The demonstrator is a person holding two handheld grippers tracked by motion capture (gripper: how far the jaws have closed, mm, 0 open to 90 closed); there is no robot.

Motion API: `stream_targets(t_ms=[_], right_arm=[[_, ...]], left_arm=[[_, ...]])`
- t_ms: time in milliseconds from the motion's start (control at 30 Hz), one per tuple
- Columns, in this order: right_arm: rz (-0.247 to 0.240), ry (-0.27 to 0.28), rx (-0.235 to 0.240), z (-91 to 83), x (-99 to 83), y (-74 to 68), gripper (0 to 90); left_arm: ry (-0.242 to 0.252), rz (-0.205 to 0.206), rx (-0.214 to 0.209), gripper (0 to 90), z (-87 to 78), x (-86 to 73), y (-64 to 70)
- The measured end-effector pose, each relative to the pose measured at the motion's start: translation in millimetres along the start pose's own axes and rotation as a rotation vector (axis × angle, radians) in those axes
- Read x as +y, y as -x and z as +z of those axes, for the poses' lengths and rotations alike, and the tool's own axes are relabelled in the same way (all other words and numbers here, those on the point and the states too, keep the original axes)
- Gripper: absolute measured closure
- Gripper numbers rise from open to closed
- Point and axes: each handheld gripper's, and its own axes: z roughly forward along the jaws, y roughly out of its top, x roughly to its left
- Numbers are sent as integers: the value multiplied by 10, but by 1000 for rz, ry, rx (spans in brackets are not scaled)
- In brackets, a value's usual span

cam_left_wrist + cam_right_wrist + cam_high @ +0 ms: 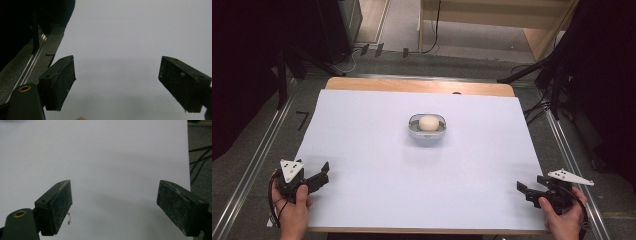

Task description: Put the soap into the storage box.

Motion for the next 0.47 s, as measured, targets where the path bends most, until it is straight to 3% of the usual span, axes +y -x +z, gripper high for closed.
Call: stream_targets(t_ms=[133, 267, 467], right_arm=[[2, -2, -14, 19, -58, 18, 140], [41, 4, 5, 8, -92, 62, 143], [11, -7, -5, 11, -120, 16, 142]], left_arm=[[2, -7, -7, 150, -6, -1, -8], [-4, -14, -9, 152, 5, 3, -11], [-36, 11, -6, 152, 34, 16, 12]])
